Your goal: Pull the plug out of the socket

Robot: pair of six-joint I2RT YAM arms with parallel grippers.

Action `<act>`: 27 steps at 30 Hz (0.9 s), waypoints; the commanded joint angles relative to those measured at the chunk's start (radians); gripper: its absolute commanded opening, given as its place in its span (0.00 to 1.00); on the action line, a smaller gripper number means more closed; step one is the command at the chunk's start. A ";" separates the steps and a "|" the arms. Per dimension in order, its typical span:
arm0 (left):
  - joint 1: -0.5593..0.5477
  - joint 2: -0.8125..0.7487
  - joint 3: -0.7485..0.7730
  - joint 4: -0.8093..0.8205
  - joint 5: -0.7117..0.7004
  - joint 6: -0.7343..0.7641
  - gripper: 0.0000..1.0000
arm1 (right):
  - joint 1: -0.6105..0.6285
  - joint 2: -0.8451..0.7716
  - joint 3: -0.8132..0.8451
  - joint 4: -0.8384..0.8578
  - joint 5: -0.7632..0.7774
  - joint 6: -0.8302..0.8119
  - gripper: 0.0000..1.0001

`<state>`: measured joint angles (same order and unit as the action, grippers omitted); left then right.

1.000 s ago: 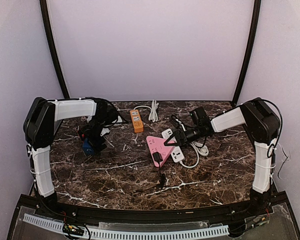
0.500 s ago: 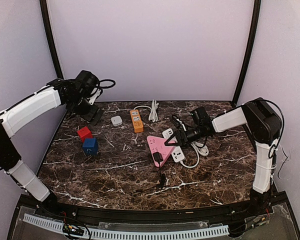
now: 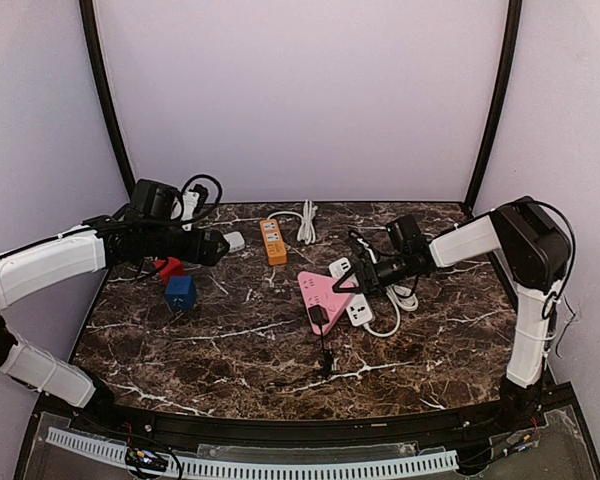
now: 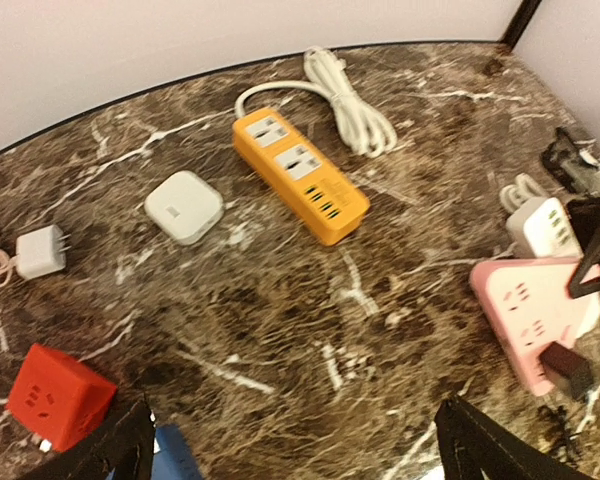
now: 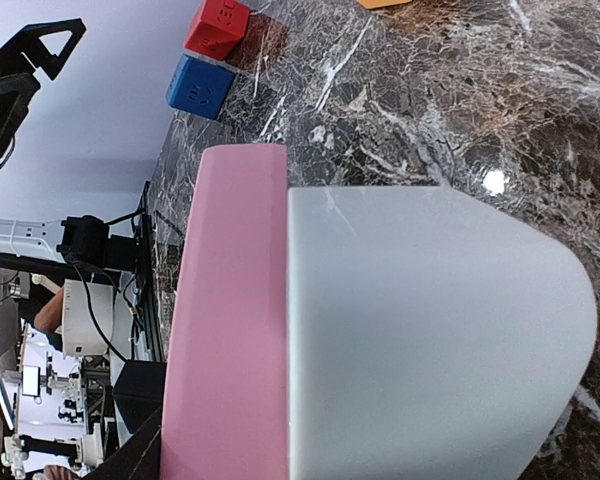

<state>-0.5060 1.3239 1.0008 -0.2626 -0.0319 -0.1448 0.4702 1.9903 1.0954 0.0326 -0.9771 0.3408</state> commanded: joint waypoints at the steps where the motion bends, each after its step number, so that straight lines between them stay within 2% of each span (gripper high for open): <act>1: -0.008 -0.029 -0.006 0.179 0.215 -0.087 0.99 | -0.010 -0.061 -0.011 0.087 0.004 0.035 0.00; 3: -0.022 -0.033 -0.013 0.195 0.177 -0.097 0.99 | -0.010 -0.065 -0.014 0.112 0.016 0.062 0.00; 7: -0.059 -0.026 0.003 0.184 -0.022 -0.100 0.99 | -0.010 -0.071 -0.033 0.184 0.042 0.126 0.00; 9: -0.080 -0.006 0.026 0.166 -0.064 -0.095 0.99 | -0.010 -0.074 -0.043 0.217 0.048 0.150 0.00; 15: -0.183 0.096 0.099 0.109 -0.044 -0.011 0.99 | -0.010 -0.097 -0.069 0.268 0.076 0.182 0.00; 23: -0.308 0.148 0.090 0.163 -0.029 0.005 0.99 | -0.011 -0.123 -0.104 0.334 0.128 0.226 0.00; 27: -0.348 0.179 0.096 0.172 -0.020 -0.035 0.93 | -0.012 -0.138 -0.120 0.368 0.184 0.262 0.00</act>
<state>-0.8257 1.4776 1.0870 -0.1001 -0.0647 -0.1612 0.4664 1.9030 0.9905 0.2882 -0.8406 0.5545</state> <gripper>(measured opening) 0.958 0.614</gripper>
